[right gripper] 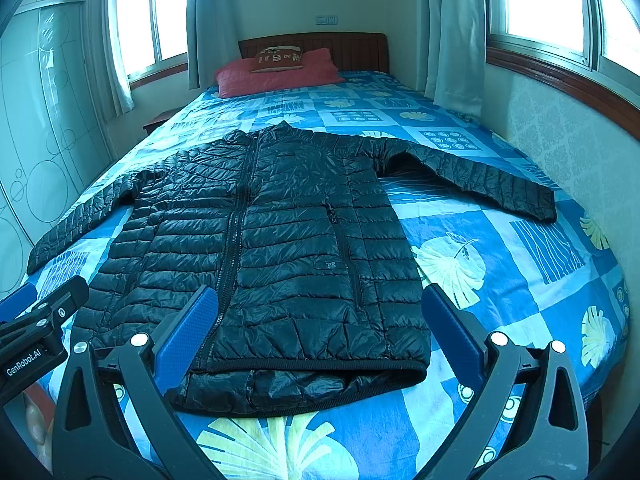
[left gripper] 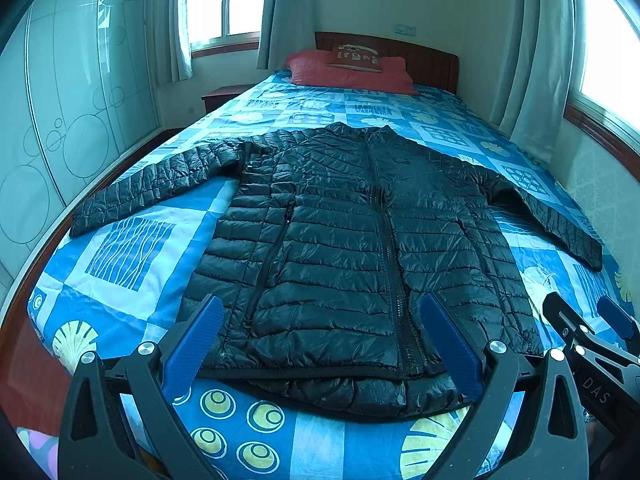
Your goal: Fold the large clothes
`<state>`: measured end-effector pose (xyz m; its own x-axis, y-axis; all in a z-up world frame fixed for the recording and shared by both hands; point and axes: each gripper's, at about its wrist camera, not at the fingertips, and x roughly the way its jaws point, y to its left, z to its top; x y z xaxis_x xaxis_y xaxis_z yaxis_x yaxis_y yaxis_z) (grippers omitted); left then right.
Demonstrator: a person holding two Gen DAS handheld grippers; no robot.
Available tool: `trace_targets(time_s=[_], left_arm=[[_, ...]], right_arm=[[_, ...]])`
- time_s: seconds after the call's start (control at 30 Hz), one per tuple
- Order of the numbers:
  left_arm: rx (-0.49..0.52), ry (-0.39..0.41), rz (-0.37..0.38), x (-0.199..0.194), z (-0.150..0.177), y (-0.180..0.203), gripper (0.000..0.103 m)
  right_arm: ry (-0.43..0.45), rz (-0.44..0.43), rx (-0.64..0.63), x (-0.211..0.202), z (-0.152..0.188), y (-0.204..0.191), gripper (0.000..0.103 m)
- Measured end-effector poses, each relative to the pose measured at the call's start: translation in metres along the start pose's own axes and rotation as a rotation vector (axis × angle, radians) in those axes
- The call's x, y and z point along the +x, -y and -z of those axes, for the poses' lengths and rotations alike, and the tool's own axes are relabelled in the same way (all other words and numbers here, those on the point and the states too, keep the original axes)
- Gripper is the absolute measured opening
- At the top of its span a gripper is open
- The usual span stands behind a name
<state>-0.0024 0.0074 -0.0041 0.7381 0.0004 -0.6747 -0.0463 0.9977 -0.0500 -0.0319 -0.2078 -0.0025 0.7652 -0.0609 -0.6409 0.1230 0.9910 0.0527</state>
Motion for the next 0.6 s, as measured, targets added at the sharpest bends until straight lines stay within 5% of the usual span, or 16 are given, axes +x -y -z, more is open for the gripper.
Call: trace_targets(time_s=[0.6], left_arm=[[0.001,-0.002,0.0,0.0004,-0.0007,0.0011,0.098]], right_arm=[[-0.003,0.0,-0.004,0.0007,0.0014,-0.0023,0.101]])
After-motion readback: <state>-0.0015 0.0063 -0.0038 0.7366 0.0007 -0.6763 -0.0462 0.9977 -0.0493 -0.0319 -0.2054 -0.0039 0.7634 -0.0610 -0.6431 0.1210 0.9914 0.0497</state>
